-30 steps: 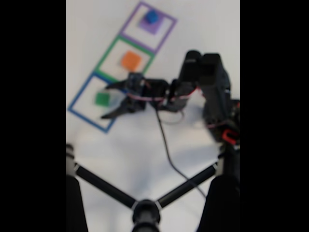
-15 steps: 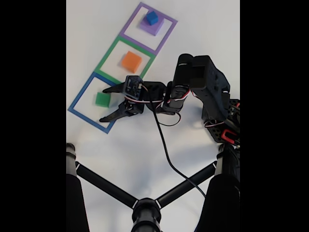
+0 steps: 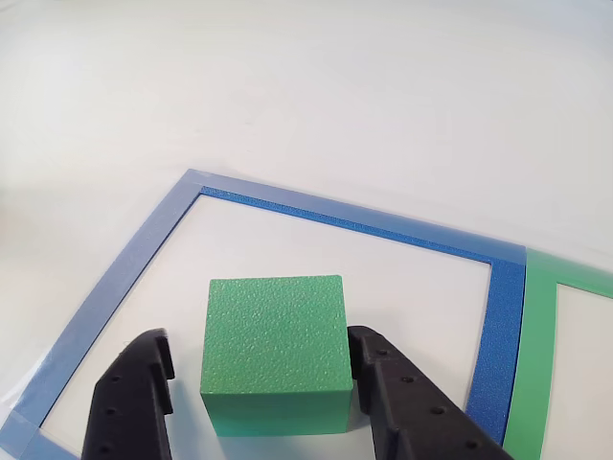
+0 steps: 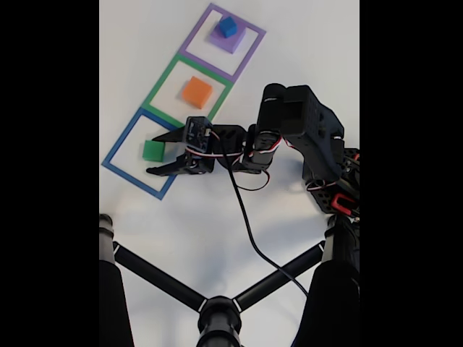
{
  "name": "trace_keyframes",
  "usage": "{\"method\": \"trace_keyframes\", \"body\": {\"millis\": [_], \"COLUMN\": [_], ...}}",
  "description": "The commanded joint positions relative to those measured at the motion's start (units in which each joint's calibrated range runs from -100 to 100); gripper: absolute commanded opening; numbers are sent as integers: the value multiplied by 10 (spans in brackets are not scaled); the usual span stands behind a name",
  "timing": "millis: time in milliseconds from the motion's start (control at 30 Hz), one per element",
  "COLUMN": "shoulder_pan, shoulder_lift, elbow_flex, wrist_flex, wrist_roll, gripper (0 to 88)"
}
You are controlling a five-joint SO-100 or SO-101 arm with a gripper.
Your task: Tower of hanoi
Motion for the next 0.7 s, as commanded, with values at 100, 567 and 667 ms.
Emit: {"method": "trace_keyframes", "body": {"millis": [100, 567, 667], "shoulder_pan": [-5, 25, 39], "shoulder_lift": [-9, -197, -297], "elbow_flex": [-11, -6, -20], "wrist_flex": [-9, 212, 345], "wrist_roll": [6, 6, 6], "gripper": [107, 67, 68]}}
